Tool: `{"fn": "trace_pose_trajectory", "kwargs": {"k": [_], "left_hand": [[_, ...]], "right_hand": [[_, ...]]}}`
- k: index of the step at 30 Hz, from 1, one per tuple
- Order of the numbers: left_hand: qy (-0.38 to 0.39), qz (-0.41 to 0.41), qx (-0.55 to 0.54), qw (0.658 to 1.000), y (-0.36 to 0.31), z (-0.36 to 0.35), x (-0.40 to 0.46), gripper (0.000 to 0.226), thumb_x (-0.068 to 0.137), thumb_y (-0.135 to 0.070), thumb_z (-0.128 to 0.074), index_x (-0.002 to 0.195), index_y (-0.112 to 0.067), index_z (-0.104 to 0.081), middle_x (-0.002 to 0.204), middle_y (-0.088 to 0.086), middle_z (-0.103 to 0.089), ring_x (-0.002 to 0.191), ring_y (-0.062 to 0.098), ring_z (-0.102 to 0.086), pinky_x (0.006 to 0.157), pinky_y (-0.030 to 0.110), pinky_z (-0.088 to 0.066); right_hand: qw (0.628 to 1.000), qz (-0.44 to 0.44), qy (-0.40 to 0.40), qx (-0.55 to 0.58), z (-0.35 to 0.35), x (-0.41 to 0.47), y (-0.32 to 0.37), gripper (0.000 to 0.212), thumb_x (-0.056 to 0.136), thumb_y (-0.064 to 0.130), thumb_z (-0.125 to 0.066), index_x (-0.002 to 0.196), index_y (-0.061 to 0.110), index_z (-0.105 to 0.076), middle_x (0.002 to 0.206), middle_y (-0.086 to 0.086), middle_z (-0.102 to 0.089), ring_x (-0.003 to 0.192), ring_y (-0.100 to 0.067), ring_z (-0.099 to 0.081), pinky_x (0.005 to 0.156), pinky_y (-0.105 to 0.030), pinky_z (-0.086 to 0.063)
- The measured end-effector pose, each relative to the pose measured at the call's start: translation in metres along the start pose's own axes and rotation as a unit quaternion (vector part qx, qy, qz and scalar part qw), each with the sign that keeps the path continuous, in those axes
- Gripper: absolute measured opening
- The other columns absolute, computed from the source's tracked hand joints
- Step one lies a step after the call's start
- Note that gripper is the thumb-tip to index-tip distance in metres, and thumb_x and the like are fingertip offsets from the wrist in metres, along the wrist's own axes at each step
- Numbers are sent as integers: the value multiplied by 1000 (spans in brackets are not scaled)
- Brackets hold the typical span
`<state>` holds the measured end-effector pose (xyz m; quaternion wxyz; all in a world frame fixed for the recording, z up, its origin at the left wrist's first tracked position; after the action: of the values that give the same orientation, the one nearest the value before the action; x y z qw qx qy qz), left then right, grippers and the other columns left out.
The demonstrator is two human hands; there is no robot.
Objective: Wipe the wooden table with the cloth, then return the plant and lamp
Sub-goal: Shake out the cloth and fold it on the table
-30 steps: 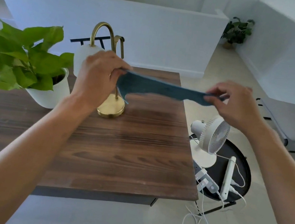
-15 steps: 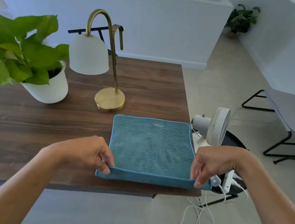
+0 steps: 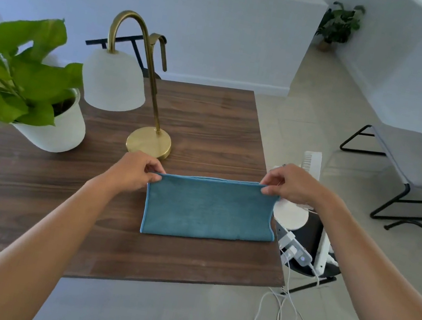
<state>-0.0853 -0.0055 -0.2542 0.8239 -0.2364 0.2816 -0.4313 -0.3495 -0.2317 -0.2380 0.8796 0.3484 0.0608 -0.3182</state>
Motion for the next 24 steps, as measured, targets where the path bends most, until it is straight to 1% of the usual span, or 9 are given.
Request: {"fn": "trace_pose_trajectory", "kwargs": {"k": [2,5,8,10,12,14,15,19,24], "left_hand": [[-16,22,1,1000,4,-4,11,14,90,-9,-68,90,-22,-73,83,-10,-68,78,5,-61,82,28,-51],[-33,53,14,998,13,-11,25,11,90,-10,-68,88,-21,-71,84,-5,-66,76,9,-60,81,32,-53],[-54,76,31,995,20,-18,32,12,88,-11,-70,83,-22,-68,89,0,-67,88,19,-63,83,37,-53],[-76,87,53,992,25,-21,32,13,87,-13,-70,81,-24,-65,92,1,-66,92,21,-61,81,35,-50],[-90,94,61,990,28,-22,32,16,87,-14,-69,81,-27,-61,90,0,-64,92,23,-61,78,35,-48],[-105,103,61,987,28,-23,29,16,87,-15,-69,97,-24,-60,93,-1,-63,93,24,-61,78,38,-49],[-119,104,77,984,26,-24,26,24,87,-16,-69,108,-23,-58,98,0,-63,94,24,-61,77,39,-49],[-193,22,136,971,-7,-33,3,41,86,-21,-68,123,-19,-53,113,0,-56,104,21,-55,73,34,-45],[-160,-144,72,974,-69,-87,-18,39,83,-37,-71,117,-21,-65,107,-3,-58,106,17,-50,90,30,-43]], "right_hand": [[999,-20,-28,4,-3,14,-7,7,86,15,-78,87,21,-75,81,4,-70,72,-9,-63,60,-17,-47],[996,-39,-83,-8,-9,30,-15,6,84,15,-79,89,16,-77,75,8,-63,69,-1,-55,61,-15,-39],[992,-56,-107,-23,-17,38,-21,7,83,15,-80,89,14,-76,71,11,-58,67,2,-51,58,-12,-34],[990,-66,-118,-26,-20,42,-24,8,82,15,-81,87,13,-76,71,10,-59,67,-1,-53,59,-15,-35],[988,-74,-134,-20,-21,44,-28,12,80,16,-83,88,14,-74,74,7,-61,73,-9,-57,68,-22,-38],[986,-79,-146,-24,-20,45,-30,18,79,19,-84,90,14,-72,82,3,-62,82,-14,-57,75,-25,-38],[986,-80,-146,-29,-20,46,-31,19,79,20,-84,91,13,-72,84,1,-62,84,-15,-57,76,-25,-39],[986,-80,-144,-41,-20,44,-33,21,81,21,-82,96,11,-72,88,-2,-64,87,-16,-57,76,-25,-38],[988,-86,-105,-75,-19,44,-29,15,87,21,-76,95,9,-73,94,-6,-69,92,-19,-59,78,-28,-42]]}}
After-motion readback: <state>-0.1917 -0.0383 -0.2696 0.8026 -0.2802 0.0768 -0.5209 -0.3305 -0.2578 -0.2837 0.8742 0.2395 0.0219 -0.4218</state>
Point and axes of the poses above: each hand's wrist, its own x-axis towards the middle knuckle, its own z-axis out of the back of the hand, y = z × x, the point moved 5 cm from there along x, towards the middle knuckle
